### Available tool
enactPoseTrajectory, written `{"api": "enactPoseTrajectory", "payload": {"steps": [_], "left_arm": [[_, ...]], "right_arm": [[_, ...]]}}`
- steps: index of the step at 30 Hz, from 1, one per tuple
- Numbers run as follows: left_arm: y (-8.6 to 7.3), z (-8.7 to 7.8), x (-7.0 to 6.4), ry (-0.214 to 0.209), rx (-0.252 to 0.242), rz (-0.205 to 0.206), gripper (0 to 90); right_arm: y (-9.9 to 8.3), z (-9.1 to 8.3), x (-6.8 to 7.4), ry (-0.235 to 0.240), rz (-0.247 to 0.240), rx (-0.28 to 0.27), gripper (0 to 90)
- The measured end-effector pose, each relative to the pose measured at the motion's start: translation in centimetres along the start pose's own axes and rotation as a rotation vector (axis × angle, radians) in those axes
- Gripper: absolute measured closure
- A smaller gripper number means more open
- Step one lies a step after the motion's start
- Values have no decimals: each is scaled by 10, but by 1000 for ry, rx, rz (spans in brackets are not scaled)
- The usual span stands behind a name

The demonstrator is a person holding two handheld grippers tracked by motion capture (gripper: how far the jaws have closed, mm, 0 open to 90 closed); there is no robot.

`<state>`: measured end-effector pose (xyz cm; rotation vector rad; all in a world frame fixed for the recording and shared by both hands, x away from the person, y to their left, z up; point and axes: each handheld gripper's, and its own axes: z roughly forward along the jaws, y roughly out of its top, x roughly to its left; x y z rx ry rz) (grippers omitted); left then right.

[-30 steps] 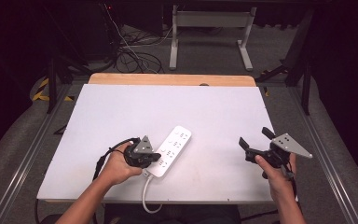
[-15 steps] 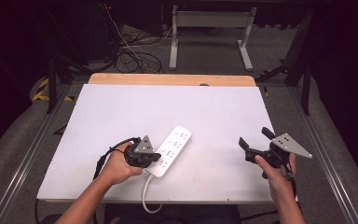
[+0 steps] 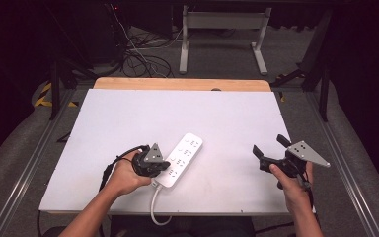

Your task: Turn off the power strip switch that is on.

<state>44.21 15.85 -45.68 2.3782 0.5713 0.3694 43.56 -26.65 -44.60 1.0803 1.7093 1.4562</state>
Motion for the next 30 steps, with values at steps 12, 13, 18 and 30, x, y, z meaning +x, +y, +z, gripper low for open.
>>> {"api": "enactPoseTrajectory", "payload": {"steps": [12,13,18,30], "left_arm": [[-1,-5,6,30,-42,-17,900],[0,-11,8,30,-93,-36,900],[-2,-22,14,49,-175,-81,900],[-31,-85,35,222,-472,-224,900]], "right_arm": [[0,0,-1,1,-2,0,29],[0,0,-1,2,-2,-2,29],[0,0,-1,1,-1,-1,29],[1,2,-1,6,-4,-2,29]]}}
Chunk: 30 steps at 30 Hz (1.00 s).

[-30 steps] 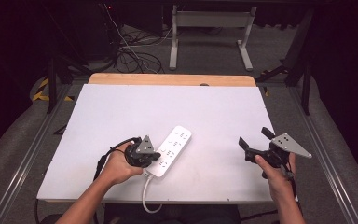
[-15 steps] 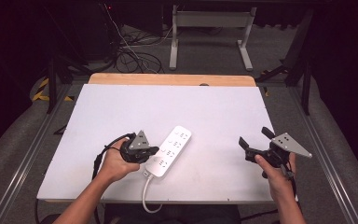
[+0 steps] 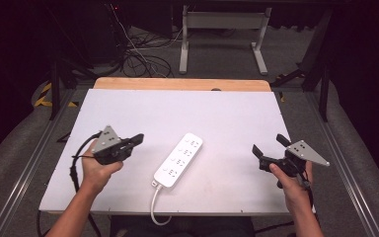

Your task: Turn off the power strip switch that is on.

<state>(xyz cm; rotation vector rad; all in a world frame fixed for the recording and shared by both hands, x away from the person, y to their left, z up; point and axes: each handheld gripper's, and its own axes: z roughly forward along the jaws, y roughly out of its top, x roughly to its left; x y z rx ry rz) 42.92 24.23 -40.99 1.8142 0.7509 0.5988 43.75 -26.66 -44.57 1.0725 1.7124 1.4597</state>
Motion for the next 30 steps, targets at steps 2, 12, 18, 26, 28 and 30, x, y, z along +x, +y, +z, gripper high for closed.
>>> {"api": "enactPoseTrajectory", "payload": {"steps": [2,12,18,26,28,30], "left_arm": [[0,-16,7,41,-46,-23,900],[-20,-63,32,232,-241,-128,900],[-27,-73,39,328,-268,-163,900],[-32,-72,42,369,-265,-162,900],[-37,-70,45,353,-262,-165,883],[-37,-67,47,381,-266,-150,763]], "right_arm": [[0,0,0,0,1,-1,29],[0,3,3,7,-5,4,29],[1,2,2,5,-2,-2,29],[1,1,2,3,2,-3,29],[1,0,1,1,1,-3,29],[1,0,1,1,5,-6,29]]}}
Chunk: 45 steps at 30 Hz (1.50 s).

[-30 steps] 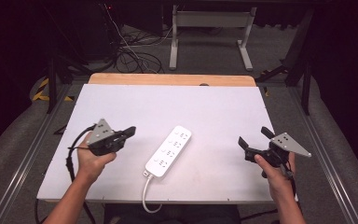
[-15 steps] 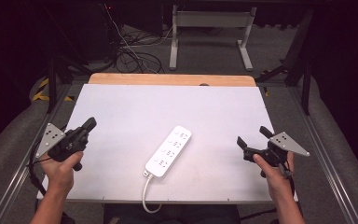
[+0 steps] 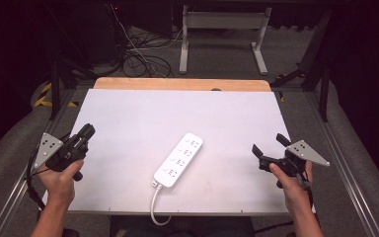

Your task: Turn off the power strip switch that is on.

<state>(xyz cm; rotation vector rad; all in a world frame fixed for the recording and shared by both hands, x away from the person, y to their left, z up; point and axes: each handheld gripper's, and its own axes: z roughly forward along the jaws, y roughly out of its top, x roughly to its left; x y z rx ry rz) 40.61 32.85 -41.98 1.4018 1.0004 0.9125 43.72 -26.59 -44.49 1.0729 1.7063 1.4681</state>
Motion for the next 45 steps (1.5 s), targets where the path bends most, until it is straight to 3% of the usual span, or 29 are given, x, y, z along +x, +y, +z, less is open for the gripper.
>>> {"api": "enactPoseTrajectory", "payload": {"steps": [1,3,4,6,9,11,24,45], "left_arm": [[0,2,0,23,-20,2,676],[0,7,0,74,-29,-14,421],[-1,8,0,73,-33,7,341],[-4,8,-1,61,-48,46,208],[-3,10,-3,81,-40,49,73],[-3,10,-4,96,-37,46,68],[-5,10,0,92,-21,14,49],[-4,7,-6,38,-20,24,55]], "right_arm": [[0,0,0,0,1,0,29],[0,0,-1,-2,0,1,29],[0,0,-1,-2,2,2,29],[0,0,-1,-1,1,1,29],[0,0,-1,-1,1,0,29],[0,-1,-1,-1,1,0,29],[0,-1,-1,-3,-1,0,29],[3,-5,4,-12,-11,-11,28]]}}
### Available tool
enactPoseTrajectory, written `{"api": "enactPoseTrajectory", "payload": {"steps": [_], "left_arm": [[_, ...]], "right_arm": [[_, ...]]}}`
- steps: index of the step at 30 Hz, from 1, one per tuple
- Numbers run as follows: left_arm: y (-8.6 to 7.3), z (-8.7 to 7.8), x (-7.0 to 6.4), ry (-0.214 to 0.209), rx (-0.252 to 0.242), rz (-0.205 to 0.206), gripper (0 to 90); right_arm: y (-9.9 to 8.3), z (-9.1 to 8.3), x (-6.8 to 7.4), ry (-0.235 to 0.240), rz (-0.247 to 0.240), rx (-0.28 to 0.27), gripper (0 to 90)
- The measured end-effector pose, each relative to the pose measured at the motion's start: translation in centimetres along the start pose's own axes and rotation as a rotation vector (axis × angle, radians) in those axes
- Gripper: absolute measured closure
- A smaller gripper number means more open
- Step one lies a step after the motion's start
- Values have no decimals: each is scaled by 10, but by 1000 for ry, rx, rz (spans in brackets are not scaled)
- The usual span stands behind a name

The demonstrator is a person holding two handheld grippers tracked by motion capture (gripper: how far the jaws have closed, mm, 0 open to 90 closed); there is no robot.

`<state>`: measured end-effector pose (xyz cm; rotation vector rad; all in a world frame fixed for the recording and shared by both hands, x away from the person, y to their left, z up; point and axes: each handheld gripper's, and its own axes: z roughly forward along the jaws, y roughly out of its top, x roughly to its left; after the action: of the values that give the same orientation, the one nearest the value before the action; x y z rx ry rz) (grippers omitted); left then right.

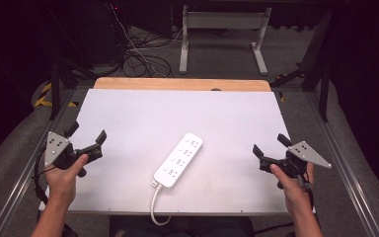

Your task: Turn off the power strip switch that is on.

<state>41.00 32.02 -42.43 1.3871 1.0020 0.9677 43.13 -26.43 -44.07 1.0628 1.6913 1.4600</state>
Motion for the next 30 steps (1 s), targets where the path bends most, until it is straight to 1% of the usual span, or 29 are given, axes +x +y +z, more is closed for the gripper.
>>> {"api": "enactPoseTrajectory", "payload": {"steps": [3,4,6,11,21,28,30], "left_arm": [[1,-4,1,0,-11,-1,55],[1,-4,2,6,-13,-9,55],[1,-4,5,16,-8,-9,55],[-1,-2,7,14,3,-3,57],[-2,0,6,14,15,6,57],[-2,-2,7,14,13,0,57],[-3,-1,7,12,14,-1,56]], "right_arm": [[0,-1,1,1,2,-2,28],[0,0,1,1,1,-2,28],[0,1,-1,-3,4,-1,27],[0,2,-2,-6,9,2,27],[0,4,-2,3,5,3,27],[-1,5,-1,7,9,2,27],[-1,5,-1,7,3,5,27]]}}
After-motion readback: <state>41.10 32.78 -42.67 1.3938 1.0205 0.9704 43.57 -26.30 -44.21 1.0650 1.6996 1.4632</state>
